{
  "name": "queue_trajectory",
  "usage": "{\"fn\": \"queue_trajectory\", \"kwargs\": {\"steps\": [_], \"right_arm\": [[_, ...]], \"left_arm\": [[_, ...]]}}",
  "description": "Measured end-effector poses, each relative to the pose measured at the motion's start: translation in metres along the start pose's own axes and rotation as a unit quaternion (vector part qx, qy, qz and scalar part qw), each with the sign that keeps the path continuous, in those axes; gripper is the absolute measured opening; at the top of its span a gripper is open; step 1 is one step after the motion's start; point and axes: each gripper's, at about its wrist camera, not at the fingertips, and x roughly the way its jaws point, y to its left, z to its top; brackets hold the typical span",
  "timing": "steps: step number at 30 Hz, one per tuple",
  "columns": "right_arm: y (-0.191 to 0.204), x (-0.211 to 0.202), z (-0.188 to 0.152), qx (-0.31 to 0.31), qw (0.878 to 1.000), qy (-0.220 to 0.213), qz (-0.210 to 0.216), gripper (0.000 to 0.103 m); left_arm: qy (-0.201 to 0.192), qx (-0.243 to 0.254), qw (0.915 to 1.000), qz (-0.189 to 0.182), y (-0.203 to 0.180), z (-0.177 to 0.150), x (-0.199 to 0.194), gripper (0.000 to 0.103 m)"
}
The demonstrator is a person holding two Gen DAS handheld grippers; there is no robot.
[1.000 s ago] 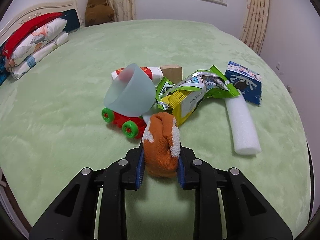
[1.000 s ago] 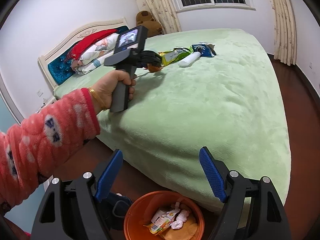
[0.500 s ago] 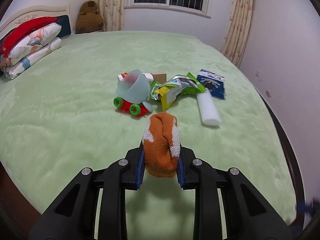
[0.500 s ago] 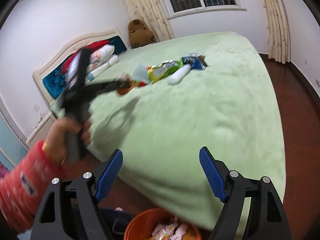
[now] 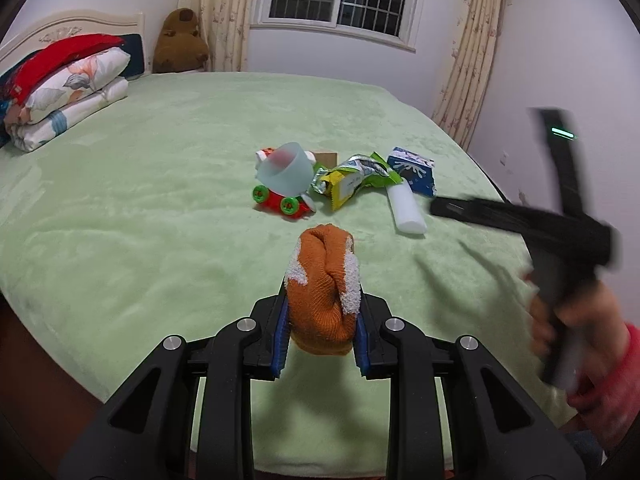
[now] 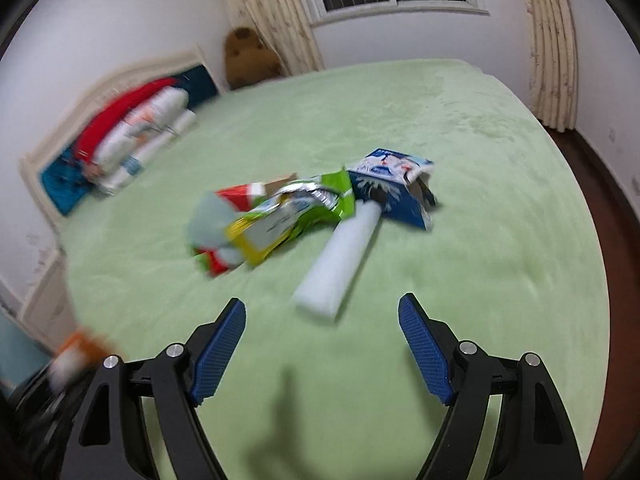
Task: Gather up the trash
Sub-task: 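Grasp the white foam tube with the right tool while the left tool holds the sock, then carry the sock and foam tube to the orange bucket and release both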
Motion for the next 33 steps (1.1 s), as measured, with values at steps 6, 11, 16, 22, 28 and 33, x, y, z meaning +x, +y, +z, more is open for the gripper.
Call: {"fn": "queue_trajectory", "kwargs": {"steps": [6,11,16,22,28,33], "right_arm": [[-0.005,0.07,0.029,0.028,0.995,0.074,-0.062,0.07],[-0.013,0.08,0.026,0.049,0.992,0.096,-0.066,0.038],[-0.017,0.065,0.023,0.052,0.994,0.087,-0.041,0.026],[-0.015,0.013,-0.002,0.024,0.997,0.068,-0.022,0.025],[-0.018,-0.055,-0.044,-0.01,0.999,0.046,-0.022,0.025],[-0.017,-0.114,-0.084,-0.037,0.999,0.023,-0.018,0.025]], "left_arm": [[-0.004,-0.007,0.9999,-0.006,0.005,-0.004,-0.009,0.025],[-0.003,-0.005,0.9999,-0.01,0.004,-0.006,-0.012,0.025],[-0.003,-0.004,0.9999,-0.014,0.001,-0.008,-0.018,0.025],[-0.003,-0.006,0.9998,-0.019,-0.006,-0.01,-0.025,0.025],[0.001,-0.004,0.9998,-0.022,-0.019,-0.021,-0.039,0.025],[0.008,0.001,0.9997,-0.025,-0.032,-0.039,-0.057,0.025]]}}
